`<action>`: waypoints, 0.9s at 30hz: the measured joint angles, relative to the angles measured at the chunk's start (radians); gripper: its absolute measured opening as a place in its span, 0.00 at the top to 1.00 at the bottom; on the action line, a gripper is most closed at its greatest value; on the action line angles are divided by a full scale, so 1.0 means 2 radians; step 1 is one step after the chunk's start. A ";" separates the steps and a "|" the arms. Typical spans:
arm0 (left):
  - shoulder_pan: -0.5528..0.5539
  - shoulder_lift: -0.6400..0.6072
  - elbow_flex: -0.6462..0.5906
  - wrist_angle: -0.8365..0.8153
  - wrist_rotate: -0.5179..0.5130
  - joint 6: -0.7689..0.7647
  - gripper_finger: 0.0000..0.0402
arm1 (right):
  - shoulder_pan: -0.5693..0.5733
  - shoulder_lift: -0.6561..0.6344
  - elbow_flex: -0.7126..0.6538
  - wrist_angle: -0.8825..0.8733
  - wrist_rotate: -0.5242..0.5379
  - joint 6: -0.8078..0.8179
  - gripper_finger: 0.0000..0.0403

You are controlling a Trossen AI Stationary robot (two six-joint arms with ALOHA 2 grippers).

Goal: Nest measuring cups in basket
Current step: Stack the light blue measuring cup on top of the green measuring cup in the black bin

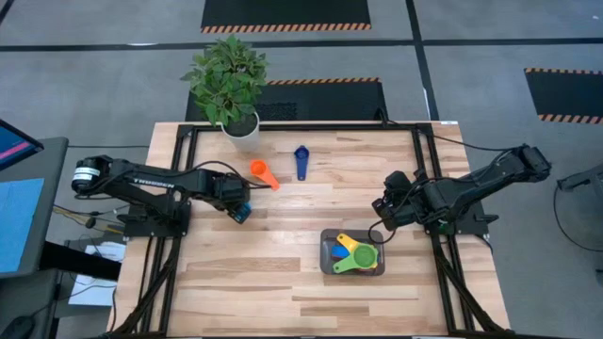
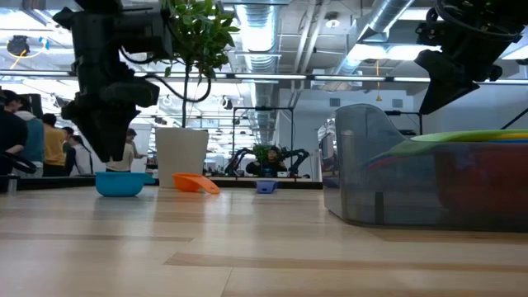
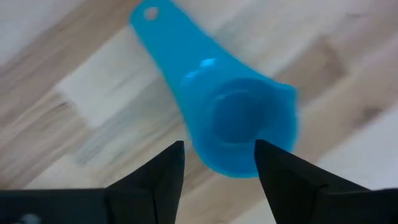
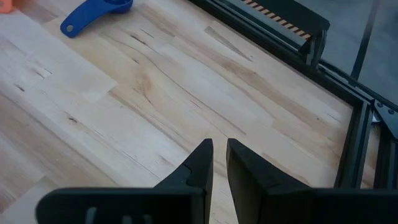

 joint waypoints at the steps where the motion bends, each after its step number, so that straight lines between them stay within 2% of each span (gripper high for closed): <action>1: 0.000 0.000 -0.002 -0.005 -0.005 -0.005 0.53 | 0.000 0.000 0.000 0.000 0.000 0.000 0.83; 8: -0.002 0.013 -0.004 -0.008 -0.012 -0.015 0.53 | 0.006 0.000 0.000 0.000 -0.020 -0.001 0.83; 15: -0.002 0.080 -0.004 0.007 -0.030 -0.011 0.53 | 0.005 0.000 0.000 0.001 -0.027 -0.001 0.83; 20: -0.003 0.126 -0.002 0.066 -0.020 -0.007 0.54 | 0.005 0.000 0.000 -0.001 -0.027 -0.001 0.83; 23: -0.003 0.146 0.004 0.080 -0.014 -0.003 0.58 | 0.005 0.000 0.000 -0.002 -0.027 -0.001 0.83; 27: -0.002 0.152 0.011 0.080 -0.005 0.010 0.75 | 0.005 0.000 0.000 -0.001 -0.027 -0.004 0.83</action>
